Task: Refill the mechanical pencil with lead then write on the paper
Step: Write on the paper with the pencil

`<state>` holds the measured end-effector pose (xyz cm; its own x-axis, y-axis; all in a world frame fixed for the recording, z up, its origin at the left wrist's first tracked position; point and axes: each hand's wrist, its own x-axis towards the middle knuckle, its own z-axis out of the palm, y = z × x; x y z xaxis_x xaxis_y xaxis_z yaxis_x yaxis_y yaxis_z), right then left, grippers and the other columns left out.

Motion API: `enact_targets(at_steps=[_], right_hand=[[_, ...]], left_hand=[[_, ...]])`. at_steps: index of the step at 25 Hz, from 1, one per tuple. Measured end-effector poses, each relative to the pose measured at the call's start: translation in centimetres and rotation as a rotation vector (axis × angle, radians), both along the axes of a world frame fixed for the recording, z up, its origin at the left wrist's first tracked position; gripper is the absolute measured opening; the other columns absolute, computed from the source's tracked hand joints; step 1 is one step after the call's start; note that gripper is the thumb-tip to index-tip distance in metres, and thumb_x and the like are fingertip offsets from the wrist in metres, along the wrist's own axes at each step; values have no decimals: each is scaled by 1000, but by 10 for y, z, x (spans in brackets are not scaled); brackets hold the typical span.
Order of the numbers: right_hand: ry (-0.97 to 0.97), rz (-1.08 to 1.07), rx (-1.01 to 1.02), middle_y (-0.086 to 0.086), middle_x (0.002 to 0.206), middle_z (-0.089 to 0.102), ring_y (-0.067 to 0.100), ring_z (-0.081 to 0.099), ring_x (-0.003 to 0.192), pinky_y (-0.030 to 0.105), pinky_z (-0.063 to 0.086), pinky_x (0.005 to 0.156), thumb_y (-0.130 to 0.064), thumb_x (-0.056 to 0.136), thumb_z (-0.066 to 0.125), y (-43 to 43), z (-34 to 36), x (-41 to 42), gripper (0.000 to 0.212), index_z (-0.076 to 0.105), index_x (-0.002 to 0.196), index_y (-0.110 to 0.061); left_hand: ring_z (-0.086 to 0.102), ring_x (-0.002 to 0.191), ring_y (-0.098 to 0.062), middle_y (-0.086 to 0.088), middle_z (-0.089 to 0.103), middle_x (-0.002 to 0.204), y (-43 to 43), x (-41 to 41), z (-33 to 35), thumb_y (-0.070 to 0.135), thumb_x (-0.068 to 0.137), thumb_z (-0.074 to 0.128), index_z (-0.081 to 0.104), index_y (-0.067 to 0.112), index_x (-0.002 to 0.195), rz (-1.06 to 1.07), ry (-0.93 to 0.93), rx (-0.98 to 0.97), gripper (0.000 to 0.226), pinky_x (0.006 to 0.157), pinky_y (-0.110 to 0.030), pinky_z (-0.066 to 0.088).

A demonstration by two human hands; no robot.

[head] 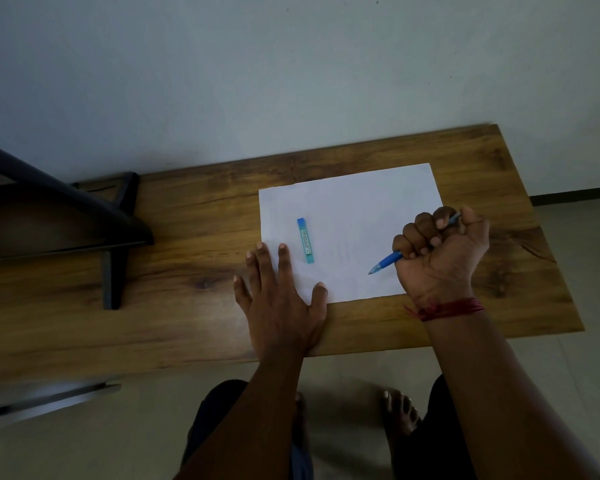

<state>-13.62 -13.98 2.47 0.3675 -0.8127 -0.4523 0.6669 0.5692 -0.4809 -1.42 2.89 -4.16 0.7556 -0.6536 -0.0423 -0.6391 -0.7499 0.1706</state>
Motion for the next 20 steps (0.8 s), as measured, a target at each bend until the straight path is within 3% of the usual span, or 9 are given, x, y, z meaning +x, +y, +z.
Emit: enact_targets(at_steps=[17, 20], right_hand=[[14, 16, 6, -4, 43, 31, 8, 22, 39, 19, 20, 45, -35, 95, 27, -4, -4, -4, 44, 41, 59, -15], [63, 8, 18, -4, 43, 30, 9, 21, 39, 19, 19, 46, -30, 88, 32, -5, -3, -3, 34, 40, 58, -15]], left_hand=[[8, 148, -31, -6, 7, 163, -1, 1, 2, 74, 79, 28, 15, 28, 152, -3, 8, 28, 87, 116, -54, 6], [7, 148, -31, -6, 9, 163, -1, 2, 3, 74, 79, 24, 14, 28, 152, -5, 11, 42, 87, 116, -55, 7]])
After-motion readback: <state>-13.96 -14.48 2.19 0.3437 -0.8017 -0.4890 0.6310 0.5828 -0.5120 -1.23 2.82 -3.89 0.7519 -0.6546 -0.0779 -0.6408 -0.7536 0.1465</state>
